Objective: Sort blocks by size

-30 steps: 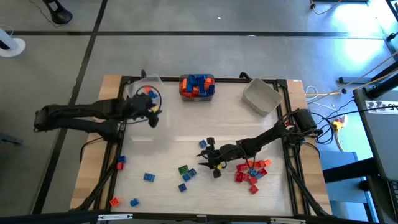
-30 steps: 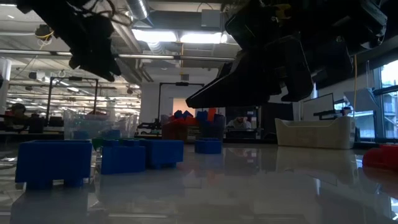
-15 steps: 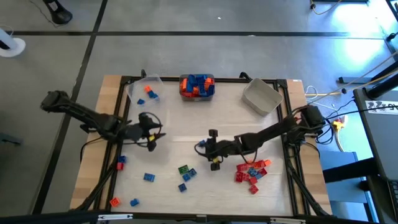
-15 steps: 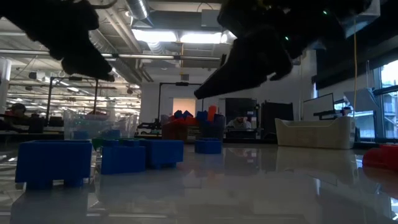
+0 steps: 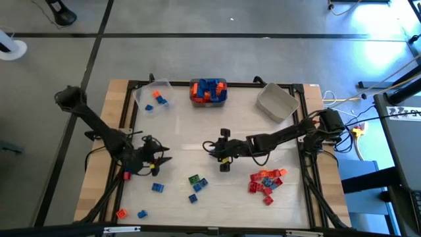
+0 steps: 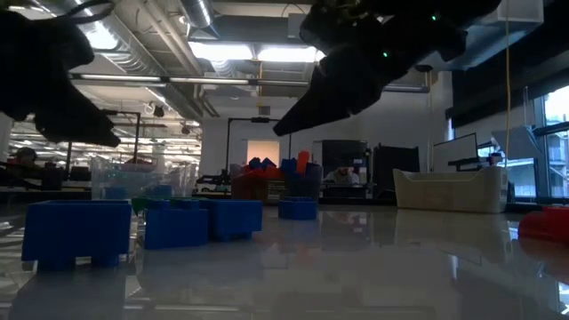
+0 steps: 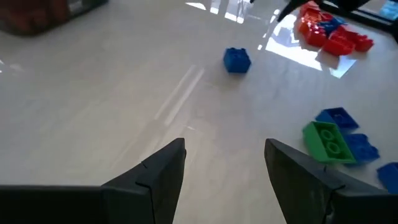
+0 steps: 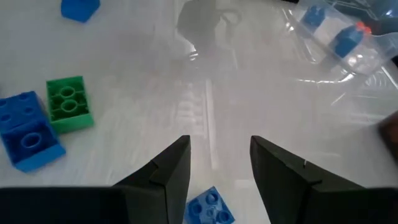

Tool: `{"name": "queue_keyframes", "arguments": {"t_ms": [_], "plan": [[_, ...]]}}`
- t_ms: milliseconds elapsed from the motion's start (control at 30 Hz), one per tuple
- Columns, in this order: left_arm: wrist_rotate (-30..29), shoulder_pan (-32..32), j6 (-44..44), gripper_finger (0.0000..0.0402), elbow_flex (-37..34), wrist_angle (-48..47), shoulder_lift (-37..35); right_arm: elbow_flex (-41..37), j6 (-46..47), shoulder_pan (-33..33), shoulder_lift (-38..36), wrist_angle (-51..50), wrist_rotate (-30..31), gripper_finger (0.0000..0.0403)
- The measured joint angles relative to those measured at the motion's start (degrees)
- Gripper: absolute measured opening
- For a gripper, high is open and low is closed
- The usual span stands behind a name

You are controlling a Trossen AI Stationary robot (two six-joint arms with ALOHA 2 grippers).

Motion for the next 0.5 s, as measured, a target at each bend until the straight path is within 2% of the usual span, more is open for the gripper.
{"name": "queue_keyframes", "arguments": {"t_ms": [267, 367, 500], "plan": [[-7.9, -7.2, -6.2, 0.0207, 0.0, 9.0, 12.7, 0.0, 0.0, -0.3, 0.0, -1.2, -0.4, 0.0168], [-9.0, -7.7, -7.5, 0.0207, 0.0, 12.8, 17.4, 0.0, 2.4, -1.5, 0.0, -4.4, -4.6, 0.0186], [-9.4, -7.7, -8.9, 0.0207, 0.0, 16.4, 22.5, 0.0, 5.2, -4.3, 0.0, -8.2, -11.9, 0.0232]]}}
